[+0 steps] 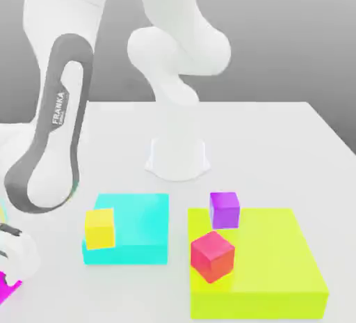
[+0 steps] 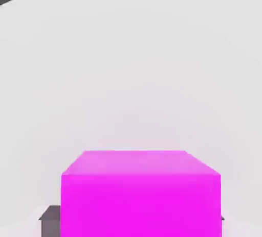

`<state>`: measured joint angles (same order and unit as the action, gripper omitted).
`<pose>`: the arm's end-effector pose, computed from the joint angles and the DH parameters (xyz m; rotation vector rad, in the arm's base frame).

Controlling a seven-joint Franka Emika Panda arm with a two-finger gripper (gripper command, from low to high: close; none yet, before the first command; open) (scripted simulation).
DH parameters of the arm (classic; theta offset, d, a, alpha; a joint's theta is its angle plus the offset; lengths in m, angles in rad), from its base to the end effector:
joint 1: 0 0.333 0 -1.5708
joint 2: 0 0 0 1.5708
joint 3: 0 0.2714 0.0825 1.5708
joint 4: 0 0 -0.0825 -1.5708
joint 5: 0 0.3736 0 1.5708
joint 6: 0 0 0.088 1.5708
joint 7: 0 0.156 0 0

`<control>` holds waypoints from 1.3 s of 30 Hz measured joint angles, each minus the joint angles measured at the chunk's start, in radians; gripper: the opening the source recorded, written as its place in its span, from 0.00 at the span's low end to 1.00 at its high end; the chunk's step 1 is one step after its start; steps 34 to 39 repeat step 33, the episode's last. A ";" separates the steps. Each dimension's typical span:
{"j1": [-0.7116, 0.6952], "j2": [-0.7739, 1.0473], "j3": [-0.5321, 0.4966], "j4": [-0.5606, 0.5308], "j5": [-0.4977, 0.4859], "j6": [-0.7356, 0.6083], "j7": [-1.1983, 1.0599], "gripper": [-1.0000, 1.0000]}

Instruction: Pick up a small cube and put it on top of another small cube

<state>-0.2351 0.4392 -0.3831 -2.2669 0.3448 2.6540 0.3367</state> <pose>0.4025 -0.3140 0.0967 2.5667 -1.8106 0.0013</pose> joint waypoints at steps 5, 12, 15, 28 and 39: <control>0.079 -0.145 0.017 -0.053 -0.137 -0.072 -0.101 0.00; 0.175 -0.306 0.129 -0.128 -0.270 -0.140 -0.396 0.00; 0.241 -0.370 0.177 -0.161 -0.305 -0.168 -0.543 0.00; 0.469 -0.517 0.282 -0.305 -0.348 -0.164 -1.152 0.00; 0.467 -0.444 0.282 -0.324 -0.343 -0.071 -1.162 1.00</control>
